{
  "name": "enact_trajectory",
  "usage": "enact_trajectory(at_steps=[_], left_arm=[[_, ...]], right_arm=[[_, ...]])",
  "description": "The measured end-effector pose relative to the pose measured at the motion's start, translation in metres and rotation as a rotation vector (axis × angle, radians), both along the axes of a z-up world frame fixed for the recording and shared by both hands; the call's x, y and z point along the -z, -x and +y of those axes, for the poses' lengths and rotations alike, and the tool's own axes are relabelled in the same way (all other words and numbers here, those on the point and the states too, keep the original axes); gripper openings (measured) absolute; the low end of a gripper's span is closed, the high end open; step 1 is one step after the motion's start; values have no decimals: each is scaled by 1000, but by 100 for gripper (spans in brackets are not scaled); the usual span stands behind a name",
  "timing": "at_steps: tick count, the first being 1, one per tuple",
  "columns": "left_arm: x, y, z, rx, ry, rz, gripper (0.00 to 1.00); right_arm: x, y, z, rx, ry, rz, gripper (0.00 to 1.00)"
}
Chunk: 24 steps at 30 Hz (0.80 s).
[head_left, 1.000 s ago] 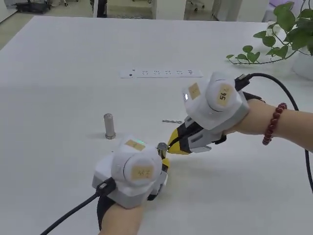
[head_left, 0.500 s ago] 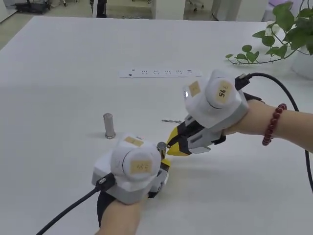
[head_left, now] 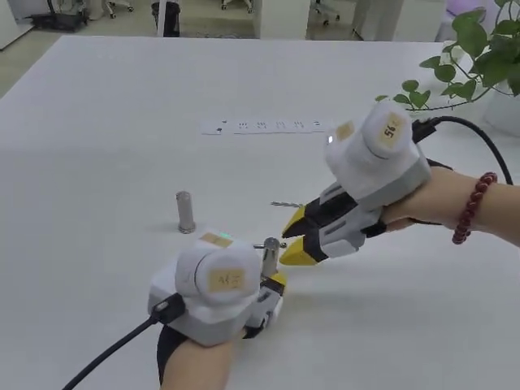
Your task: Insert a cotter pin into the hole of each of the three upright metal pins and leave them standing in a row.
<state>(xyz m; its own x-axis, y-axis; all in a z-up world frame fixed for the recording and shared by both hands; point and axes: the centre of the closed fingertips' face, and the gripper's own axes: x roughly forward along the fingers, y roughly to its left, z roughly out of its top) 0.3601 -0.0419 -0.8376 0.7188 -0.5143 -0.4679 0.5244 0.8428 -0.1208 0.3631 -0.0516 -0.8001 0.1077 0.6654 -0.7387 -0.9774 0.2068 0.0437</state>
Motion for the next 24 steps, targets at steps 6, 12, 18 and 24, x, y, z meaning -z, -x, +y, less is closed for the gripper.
enact_trajectory(at_steps=[6, 12, 18, 24], left_arm=[[-8, 9, 7, 1, 12, 4, 26], [-14, 21, 16, -12, 2, 4, 28], [-19, 33, 23, -7, -4, -1, 29], [-27, 38, 40, -3, 7, -4, 32]], right_arm=[[-15, 0, 6, 52, -60, 16, 27], [-28, -5, 16, 94, -97, 8, 28], [-34, -15, 30, 126, -128, -7, 28], [-36, -25, 48, 143, -141, -19, 28]])
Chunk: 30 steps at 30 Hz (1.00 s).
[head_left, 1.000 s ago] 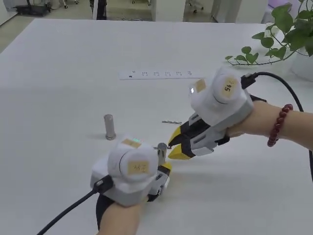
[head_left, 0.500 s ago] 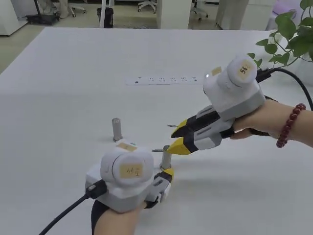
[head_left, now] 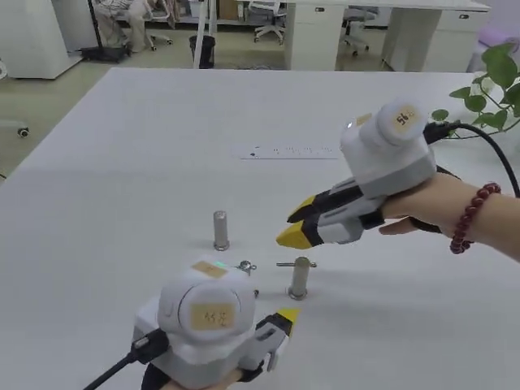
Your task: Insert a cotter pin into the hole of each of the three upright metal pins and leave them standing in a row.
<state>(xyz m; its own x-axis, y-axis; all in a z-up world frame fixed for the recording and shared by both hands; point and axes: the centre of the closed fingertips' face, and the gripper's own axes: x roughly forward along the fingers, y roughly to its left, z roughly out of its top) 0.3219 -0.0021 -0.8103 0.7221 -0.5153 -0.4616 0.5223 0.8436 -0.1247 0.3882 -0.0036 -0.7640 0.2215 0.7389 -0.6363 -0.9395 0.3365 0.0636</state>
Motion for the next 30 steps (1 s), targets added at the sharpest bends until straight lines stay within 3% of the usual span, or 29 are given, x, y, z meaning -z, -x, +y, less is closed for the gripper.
enact_trajectory(at_steps=[6, 10, 16, 30], left_arm=[[0, 1, 16, 3, -35, -15, 38], [-3, 2, 24, 3, -44, -34, 44], [-12, -2, 31, -15, -3, -56, 53], [-21, -3, 43, -3, 26, -87, 78]], right_arm=[[4, -12, 18, 11, -12, -5, 28], [9, -24, 30, 1, -19, -44, 29], [17, -36, 48, -11, -41, -69, 29], [43, -62, 78, 29, -59, -71, 29]])
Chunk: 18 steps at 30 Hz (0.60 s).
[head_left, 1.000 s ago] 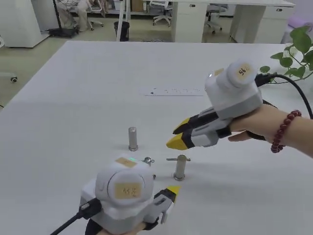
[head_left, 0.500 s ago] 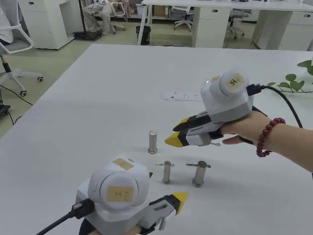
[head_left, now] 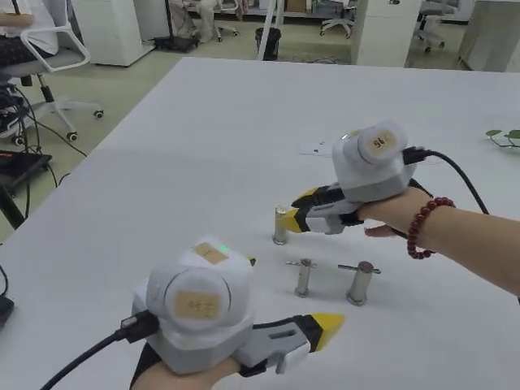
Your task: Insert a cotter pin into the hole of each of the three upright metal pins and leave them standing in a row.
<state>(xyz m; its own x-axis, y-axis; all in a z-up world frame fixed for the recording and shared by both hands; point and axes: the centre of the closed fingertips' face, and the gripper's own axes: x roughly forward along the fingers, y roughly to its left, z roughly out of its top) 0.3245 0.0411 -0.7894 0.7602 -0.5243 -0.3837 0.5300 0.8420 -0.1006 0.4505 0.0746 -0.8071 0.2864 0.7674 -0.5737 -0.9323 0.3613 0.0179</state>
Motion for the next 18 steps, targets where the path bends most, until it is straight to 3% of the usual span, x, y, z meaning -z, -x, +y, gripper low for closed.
enact_trajectory(at_steps=[4, 12, 18], left_arm=[[-1, 1, 2, 6, -4, -4, 85], [-8, 0, 2, 29, -13, -38, 94], [-7, -2, 1, 45, -13, -32, 99]], right_arm=[[11, -8, 6, 10, -2, 7, 28], [15, -8, 11, 17, -17, 13, 25], [16, -8, 15, 8, -22, 13, 16]])
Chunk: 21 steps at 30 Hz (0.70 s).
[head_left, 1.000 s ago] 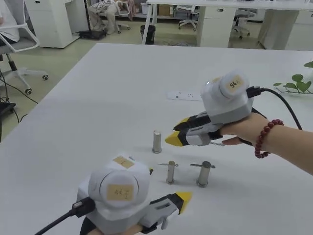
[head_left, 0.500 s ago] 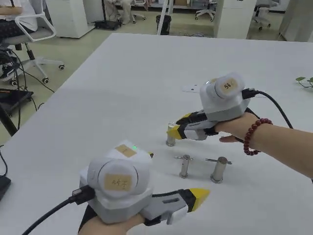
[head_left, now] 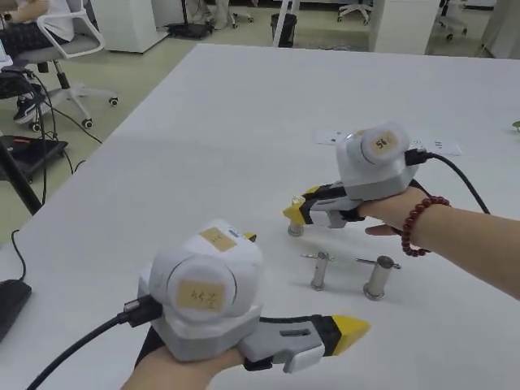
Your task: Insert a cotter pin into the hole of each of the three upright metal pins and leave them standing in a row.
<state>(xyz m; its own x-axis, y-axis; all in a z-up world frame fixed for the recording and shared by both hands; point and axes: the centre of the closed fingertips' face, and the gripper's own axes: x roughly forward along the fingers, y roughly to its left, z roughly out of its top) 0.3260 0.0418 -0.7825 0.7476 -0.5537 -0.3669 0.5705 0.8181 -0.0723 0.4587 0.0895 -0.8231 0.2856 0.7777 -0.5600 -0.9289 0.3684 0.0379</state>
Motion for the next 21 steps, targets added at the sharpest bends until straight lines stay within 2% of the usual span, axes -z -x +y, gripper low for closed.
enact_trajectory(at_steps=[4, 7, 12, 17, 21], left_arm=[[3, 1, 0, 6, 10, 21, 99], [4, 1, 1, 11, 9, 26, 99], [4, 0, 2, 16, 6, 28, 99], [4, 0, 3, 13, 11, 34, 99], [4, 1, 2, 13, 21, 39, 99]], right_arm=[[1, -2, 0, -1, 7, -14, 15], [1, -3, -1, -10, 26, -43, 15], [1, -3, -2, -1, 35, -43, 13], [0, -5, -5, 6, 56, -65, 13], [-1, -6, -13, 13, 63, -57, 13]])
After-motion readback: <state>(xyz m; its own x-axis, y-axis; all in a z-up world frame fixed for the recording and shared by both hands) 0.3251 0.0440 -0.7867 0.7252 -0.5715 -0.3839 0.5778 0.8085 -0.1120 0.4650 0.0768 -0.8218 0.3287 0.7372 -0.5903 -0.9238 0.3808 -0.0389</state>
